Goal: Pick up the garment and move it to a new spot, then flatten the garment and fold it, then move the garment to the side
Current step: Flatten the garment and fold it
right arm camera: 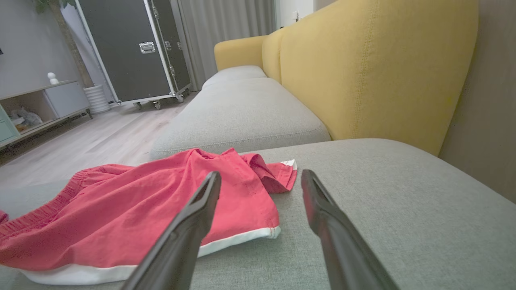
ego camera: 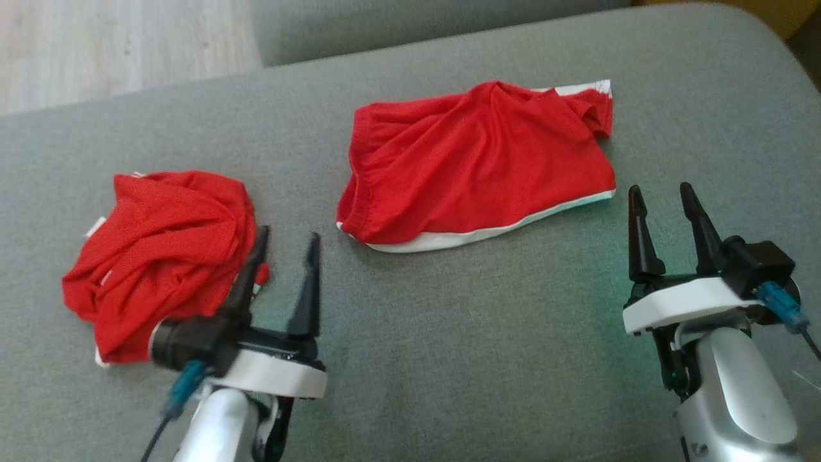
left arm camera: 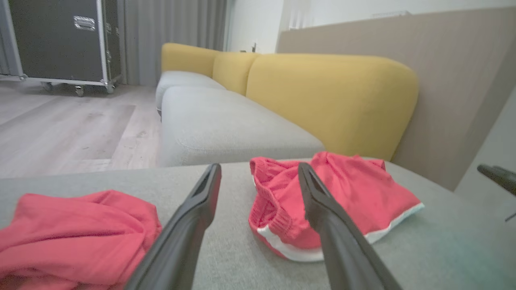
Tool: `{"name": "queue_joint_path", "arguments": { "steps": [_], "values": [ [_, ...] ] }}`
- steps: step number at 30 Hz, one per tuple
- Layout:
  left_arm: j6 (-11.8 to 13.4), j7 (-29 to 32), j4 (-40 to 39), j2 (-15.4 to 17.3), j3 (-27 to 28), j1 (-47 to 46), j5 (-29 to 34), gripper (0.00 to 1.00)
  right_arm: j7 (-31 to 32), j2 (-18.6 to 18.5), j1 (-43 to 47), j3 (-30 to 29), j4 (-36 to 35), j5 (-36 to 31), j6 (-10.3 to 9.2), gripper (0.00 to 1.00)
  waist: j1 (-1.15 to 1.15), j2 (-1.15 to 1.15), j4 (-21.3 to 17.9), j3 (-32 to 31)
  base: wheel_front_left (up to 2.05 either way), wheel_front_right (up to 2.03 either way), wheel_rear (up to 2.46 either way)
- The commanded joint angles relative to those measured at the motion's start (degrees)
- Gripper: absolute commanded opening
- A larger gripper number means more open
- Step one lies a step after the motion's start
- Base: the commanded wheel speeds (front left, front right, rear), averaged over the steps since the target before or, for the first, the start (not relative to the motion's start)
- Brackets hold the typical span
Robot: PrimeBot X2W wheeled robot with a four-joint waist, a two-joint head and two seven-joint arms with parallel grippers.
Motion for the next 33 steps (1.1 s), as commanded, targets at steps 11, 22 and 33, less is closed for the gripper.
{"name": "queue_joint_path", "arguments": {
  "steps": [11,22,33],
  "values": [
    [-0.37,1.23,12.73,8.51,-12.15,-13.83,2.97,1.00,-0.62,0.40,-2.49,1.71,-3.75,2.25,-0.04,1.00,0.00,0.00,-1.41,5.30,0.00,0.00,0.00],
    [-0.38,0.88,21.22,11.94,-20.40,-24.05,4.08,1.00,-0.62,0.41,-4.10,1.84,-4.78,3.81,-0.04,1.00,0.00,0.00,-3.70,8.74,0.00,0.00,0.00],
    [-0.38,-0.31,22.74,11.91,-24.07,-26.49,1.37,0.00,-0.62,0.41,-4.83,1.31,-2.81,2.38,-0.04,1.00,0.00,0.00,-3.22,8.84,0.00,0.00,0.00]
  ]
}}
